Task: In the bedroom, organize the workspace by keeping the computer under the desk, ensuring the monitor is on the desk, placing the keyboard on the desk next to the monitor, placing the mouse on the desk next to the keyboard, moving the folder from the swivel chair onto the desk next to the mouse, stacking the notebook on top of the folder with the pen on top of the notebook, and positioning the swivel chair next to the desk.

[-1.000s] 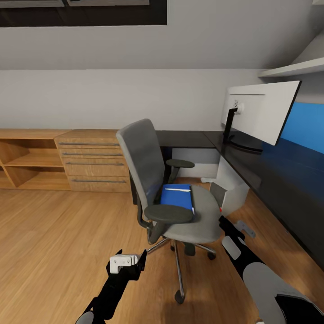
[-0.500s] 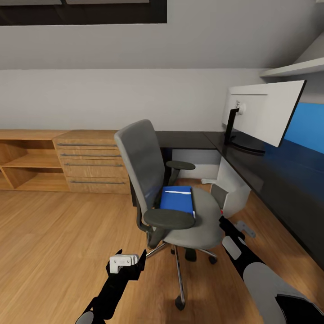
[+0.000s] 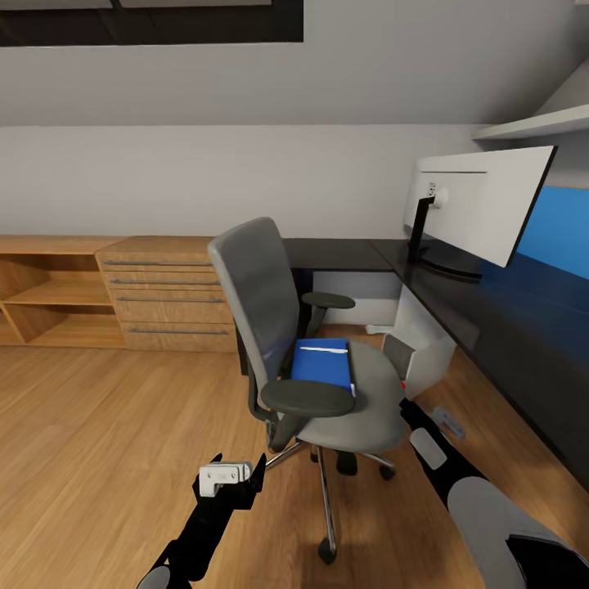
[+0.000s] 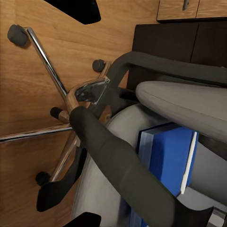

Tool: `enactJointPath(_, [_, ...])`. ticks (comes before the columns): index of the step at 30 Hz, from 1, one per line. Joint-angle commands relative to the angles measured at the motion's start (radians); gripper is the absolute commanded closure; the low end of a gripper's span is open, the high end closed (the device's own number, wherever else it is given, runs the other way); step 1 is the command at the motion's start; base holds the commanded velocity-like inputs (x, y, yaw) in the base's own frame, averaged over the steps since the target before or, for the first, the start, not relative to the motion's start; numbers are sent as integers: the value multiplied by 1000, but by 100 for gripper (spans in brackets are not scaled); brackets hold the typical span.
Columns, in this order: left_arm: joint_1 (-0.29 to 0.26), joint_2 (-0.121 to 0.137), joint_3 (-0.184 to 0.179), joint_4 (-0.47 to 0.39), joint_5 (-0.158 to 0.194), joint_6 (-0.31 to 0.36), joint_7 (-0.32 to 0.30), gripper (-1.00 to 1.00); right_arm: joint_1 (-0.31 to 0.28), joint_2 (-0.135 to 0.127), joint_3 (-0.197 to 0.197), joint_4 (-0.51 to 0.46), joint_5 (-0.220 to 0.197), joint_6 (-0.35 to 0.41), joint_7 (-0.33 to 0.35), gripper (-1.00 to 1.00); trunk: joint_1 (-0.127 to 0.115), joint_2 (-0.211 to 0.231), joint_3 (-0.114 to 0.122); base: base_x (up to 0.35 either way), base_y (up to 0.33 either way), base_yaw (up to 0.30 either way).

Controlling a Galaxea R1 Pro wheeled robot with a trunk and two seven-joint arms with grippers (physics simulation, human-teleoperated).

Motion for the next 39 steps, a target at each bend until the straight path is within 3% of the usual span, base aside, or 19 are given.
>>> enactJointPath(1, [-1, 1, -3, -2, 5, 3, 8, -100, 0, 0, 1, -1, -11, -4, 0, -100, 0, 0, -1, 0, 0, 0])
enactJointPath(14, [-1, 1, -1, -2, 5, 3, 8, -100, 0, 5, 4, -4, -14, -9, 2, -100, 0, 0, -1, 0, 0, 28])
enactJointPath(39, [-1, 1, 2, -2, 5, 3, 8, -100, 0, 4, 2, -5, -14, -9, 6, -100, 0, 0, -1, 0, 0, 246])
